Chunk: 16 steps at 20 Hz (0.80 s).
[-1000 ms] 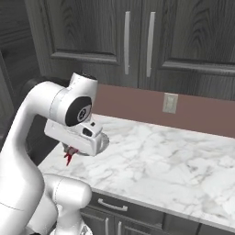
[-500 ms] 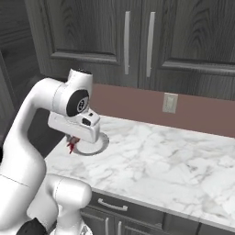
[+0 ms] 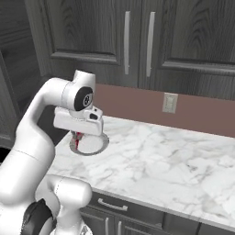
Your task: Take the fish from the oven and place it on the plate on the counter.
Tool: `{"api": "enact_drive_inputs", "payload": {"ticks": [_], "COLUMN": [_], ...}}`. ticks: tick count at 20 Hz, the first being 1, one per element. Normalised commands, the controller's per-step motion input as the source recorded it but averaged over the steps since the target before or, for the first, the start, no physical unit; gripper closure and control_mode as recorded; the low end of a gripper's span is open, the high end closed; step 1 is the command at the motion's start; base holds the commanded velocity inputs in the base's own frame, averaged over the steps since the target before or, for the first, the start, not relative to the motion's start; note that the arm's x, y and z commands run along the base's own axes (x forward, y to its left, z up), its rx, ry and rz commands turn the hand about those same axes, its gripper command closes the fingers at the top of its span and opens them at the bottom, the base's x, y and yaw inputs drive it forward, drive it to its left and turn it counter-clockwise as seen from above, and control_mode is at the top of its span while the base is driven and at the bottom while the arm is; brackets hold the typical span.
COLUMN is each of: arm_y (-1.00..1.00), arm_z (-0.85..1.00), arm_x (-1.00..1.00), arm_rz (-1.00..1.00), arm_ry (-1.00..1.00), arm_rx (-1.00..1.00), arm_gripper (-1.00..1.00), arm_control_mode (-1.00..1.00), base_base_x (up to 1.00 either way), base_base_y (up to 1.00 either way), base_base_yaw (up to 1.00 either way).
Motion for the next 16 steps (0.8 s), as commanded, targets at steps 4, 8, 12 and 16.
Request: {"api": "enact_drive_inputs", "payload": {"ticks": [4, 8, 12, 16], "arm_y": [0.01, 0.04, 0.09, 0.04], "arm_z": [-0.16, -0.16, -0.34, -0.36], "arm_x": [0.05, 0.07, 0.03, 0.04], "arm_rz": [0.25, 0.25, 0.29, 0.28], "arm_ry": [-0.01, -0.05, -0.03, -0.10], "arm_rx": [0.00, 0.00, 0.00, 0.04], "arm_gripper": [1.00, 1.00, 1.00, 1.00], "arm_control_mode": [-1.00, -1.00, -1.00, -1.00], "base_base_x": [0.00, 0.00, 0.00, 0.00], "base_base_y": [0.00, 0.00, 0.00, 0.00], "base_base_yaw": [0.00, 0.00, 0.00, 0.00]}}
